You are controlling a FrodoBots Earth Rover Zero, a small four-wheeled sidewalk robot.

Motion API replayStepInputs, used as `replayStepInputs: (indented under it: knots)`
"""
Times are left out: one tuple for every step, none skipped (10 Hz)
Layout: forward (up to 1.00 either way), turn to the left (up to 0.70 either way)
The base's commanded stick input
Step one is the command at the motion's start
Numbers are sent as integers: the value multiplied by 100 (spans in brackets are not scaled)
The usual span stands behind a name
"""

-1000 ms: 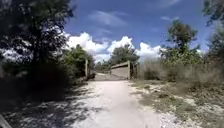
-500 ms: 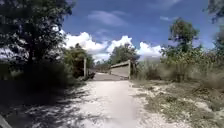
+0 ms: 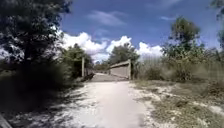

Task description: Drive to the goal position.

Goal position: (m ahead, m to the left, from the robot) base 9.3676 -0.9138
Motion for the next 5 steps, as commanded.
replayStepInputs:
  knots:
    - [50,0]
    - [50,0]
    - [50,0]
    - [50,0]
    - [50,0]
